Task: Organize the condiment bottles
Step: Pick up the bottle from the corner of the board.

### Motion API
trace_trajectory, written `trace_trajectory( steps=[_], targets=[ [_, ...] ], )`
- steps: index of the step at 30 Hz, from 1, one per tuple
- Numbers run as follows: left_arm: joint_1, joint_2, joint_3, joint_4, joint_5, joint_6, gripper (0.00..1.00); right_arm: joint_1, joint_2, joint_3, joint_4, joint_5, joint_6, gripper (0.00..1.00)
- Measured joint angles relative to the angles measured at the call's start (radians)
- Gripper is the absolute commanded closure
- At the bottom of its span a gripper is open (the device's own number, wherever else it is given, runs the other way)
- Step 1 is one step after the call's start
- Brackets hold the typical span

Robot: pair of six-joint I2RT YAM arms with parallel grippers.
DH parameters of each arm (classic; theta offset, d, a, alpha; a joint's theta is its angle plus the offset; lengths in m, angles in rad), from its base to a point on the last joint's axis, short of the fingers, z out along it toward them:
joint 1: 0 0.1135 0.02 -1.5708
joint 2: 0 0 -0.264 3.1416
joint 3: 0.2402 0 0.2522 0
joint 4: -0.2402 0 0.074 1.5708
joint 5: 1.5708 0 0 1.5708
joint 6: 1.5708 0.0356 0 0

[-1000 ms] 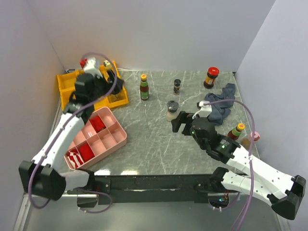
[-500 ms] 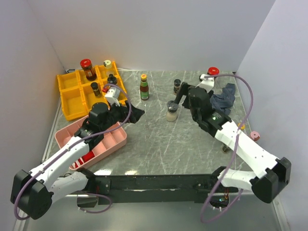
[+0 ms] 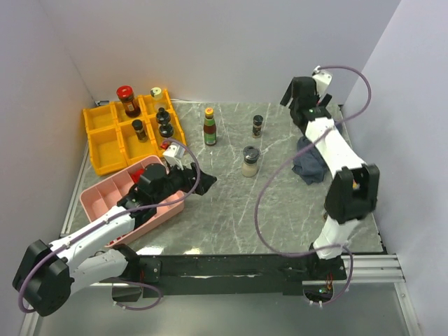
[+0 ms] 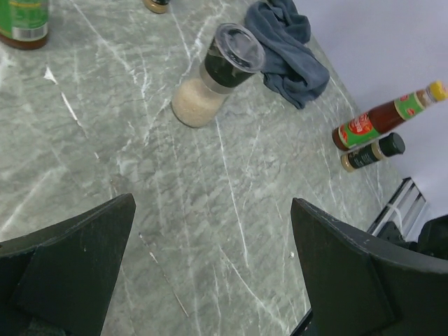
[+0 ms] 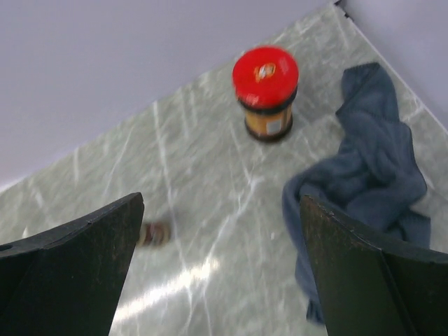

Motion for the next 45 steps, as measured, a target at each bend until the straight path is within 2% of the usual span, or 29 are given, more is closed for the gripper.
trace_trajectory(
  steps=[5, 9, 19, 27, 34, 41, 45],
  targets=[
    [-0.055, -0.006, 0.0, 0.0, -0.018, 0.016, 0.01, -0.097, 0.229, 0.206, -0.035, -0.037, -0.015, 0.0],
    [-0.071, -0.026, -0.002, 0.006, -0.025, 0.016, 0.01, -0.149, 0.357, 0.297, -0.056, -0.068, -0.025, 0.0],
    [-0.071, -0.047, -0.006, 0.006, -0.072, 0.015, 0.01, -0.198, 0.488, 0.354, -0.033, -0.133, -0.063, 0.0],
    [-0.073, -0.059, -0.007, 0.007, -0.089, 0.016, 0.01, -0.198, 0.563, 0.388, 0.064, -0.129, -0.124, 0.05],
    [-0.073, -0.06, -0.007, 0.009, -0.1, 0.016, 0.01, -0.204, 0.585, 0.387, 0.139, -0.131, -0.177, 0.23],
    [-0.073, -0.06, -0.012, 0.011, -0.114, 0.021, 0.0, -0.215, 0.584, 0.354, 0.253, -0.141, -0.235, 0.54],
    [-0.073, -0.061, -0.016, 0.012, -0.12, 0.03, 0.01, -0.216, 0.563, 0.294, 0.326, -0.157, -0.254, 0.62]
  ],
)
